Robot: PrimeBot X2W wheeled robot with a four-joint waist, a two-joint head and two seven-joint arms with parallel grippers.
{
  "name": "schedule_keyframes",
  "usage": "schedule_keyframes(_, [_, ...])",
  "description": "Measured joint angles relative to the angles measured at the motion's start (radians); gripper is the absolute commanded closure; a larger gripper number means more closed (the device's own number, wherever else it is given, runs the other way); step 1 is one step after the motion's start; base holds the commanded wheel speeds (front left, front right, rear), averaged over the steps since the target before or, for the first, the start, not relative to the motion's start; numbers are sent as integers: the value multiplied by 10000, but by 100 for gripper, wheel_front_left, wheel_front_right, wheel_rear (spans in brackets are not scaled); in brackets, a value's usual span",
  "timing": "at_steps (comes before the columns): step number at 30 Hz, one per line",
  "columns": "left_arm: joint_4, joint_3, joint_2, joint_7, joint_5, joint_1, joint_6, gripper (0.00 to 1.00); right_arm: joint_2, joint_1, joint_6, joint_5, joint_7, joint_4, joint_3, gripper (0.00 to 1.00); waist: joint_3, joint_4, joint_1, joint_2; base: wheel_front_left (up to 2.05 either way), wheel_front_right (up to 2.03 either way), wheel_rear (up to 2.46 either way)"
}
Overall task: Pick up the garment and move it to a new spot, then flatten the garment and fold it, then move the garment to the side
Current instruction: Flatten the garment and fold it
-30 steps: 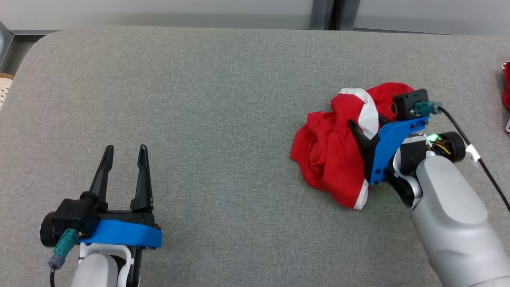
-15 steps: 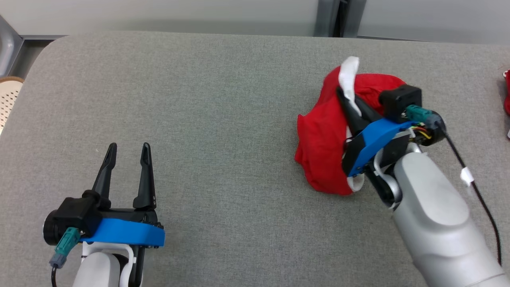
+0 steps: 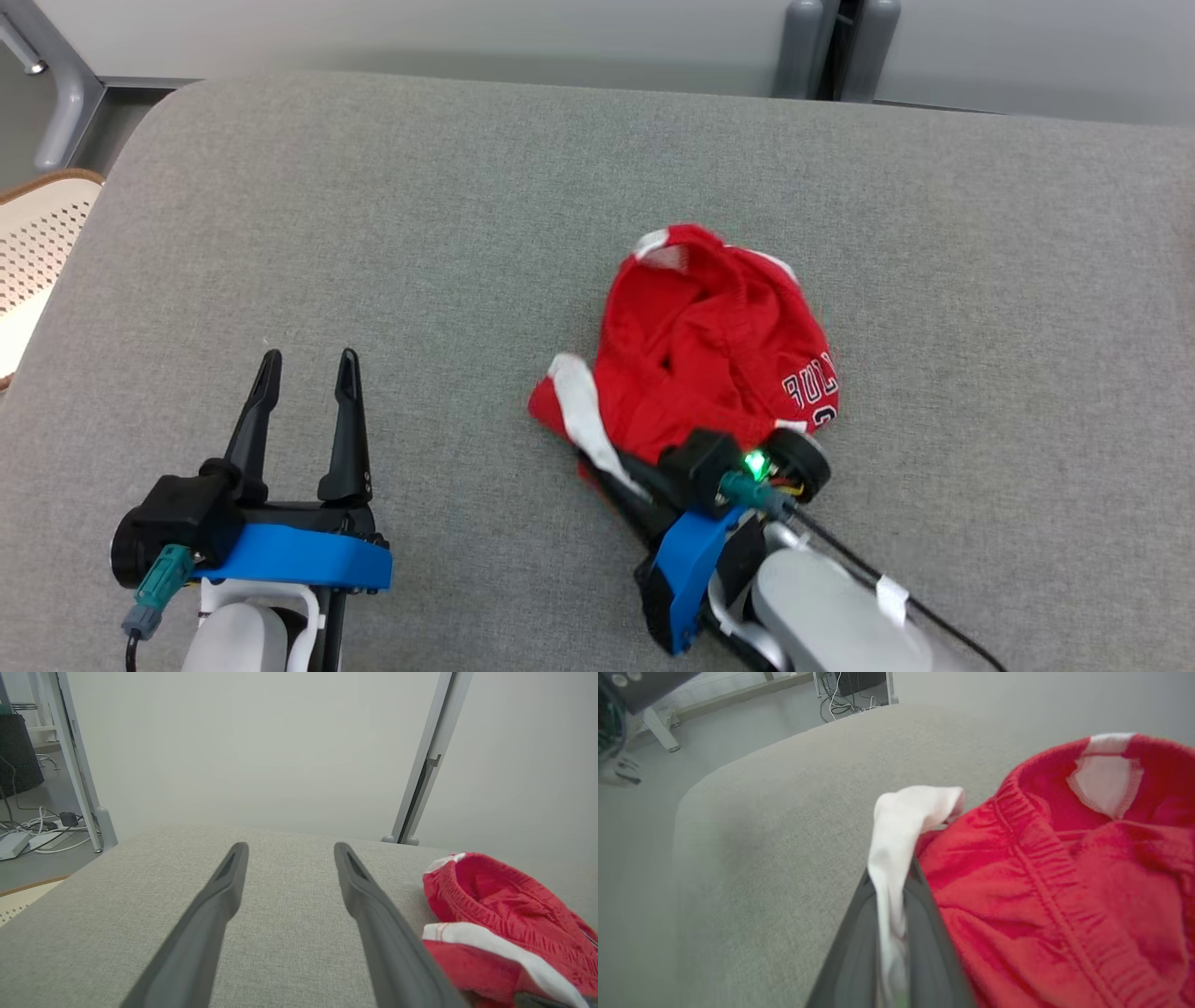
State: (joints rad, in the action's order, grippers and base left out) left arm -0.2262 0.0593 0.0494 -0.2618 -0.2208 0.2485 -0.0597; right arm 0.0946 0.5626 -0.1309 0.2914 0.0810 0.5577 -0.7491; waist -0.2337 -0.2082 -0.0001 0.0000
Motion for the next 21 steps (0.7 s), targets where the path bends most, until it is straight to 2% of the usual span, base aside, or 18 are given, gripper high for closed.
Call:
schedule_keyframes(3, [-8, 19, 0, 0, -63, -14, 42, 0, -109, -395, 0, 219, 94, 150, -688, 100, 2, -19, 0, 0, 0, 0, 0])
schedule_keyframes(4, [-10, 21, 0, 0, -73, -21, 44, 0, -136, -474, 0, 290, 174, 192, -825, 56, 7, -16, -1, 0, 0, 0, 0])
schedule_keyframes(5, [-13, 17, 0, 0, -75, -35, 46, 0, -148, -523, 0, 293, 291, 215, -932, 0, 16, -6, 0, 0, 0, 0, 0])
schedule_keyframes(9, [-12, -17, 0, 0, -86, -94, 86, 0, -142, -514, 0, 322, 790, 221, -970, 0, 82, 97, 0, 0, 0, 0, 0])
schedule_keyframes(13, [-10, -105, 0, 0, -56, -211, 86, 0, 155, -415, -2, 190, 1164, -301, -376, 0, 237, 292, 0, 0, 0, 0, 0])
schedule_keyframes(21, [40, -113, -2, 0, -25, -284, 84, 0, 780, -96, 0, -384, 556, -1210, 757, 0, 369, 509, 0, 0, 0, 0, 0])
